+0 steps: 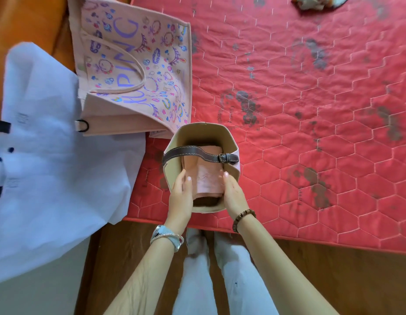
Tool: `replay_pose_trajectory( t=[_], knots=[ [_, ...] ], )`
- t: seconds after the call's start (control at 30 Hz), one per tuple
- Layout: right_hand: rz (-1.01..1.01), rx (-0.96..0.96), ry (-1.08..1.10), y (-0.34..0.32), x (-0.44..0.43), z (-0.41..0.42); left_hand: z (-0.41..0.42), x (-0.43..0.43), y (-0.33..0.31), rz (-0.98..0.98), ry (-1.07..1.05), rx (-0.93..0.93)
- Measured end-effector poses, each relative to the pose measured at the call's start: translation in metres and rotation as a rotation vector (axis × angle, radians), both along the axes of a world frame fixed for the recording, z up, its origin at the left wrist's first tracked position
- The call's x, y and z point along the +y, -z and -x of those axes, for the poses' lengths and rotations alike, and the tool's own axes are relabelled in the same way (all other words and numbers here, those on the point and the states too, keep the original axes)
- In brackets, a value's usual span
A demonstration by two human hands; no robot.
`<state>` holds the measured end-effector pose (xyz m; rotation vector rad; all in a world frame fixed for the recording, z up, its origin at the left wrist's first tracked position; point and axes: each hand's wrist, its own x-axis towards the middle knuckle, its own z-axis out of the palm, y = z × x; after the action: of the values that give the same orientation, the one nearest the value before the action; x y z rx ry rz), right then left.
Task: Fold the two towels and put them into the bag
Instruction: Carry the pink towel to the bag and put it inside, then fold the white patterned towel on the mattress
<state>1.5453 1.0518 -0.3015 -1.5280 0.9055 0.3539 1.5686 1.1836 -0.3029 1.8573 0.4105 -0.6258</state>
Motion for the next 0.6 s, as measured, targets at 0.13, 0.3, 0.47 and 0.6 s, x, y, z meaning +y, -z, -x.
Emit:
replay_pose_trajectory(
  t=[0.13, 0.3, 0.47, 0.6],
  knots=[
    [-0.067, -0.051, 0.118, -0.058, -0.002, 0.011, 0.01, 0.02, -0.057, 0.064, -0.094, -0.003],
    [-0.127, -0.141, 0.197, -0.125, -0.009, 0.013, 0.01, 0.042, -0.116, 0.132, -0.132, -0.051],
    [-0.137, -0.23, 0.219, -0.176, -0.015, 0.006, 0.001, 0.056, -0.164, 0.231, -0.217, -0.099],
    [-0.14, -0.298, 0.224, -0.203, -0.022, 0.004, -0.009, 0.059, -0.193, 0.297, -0.23, -0.138]
  ],
)
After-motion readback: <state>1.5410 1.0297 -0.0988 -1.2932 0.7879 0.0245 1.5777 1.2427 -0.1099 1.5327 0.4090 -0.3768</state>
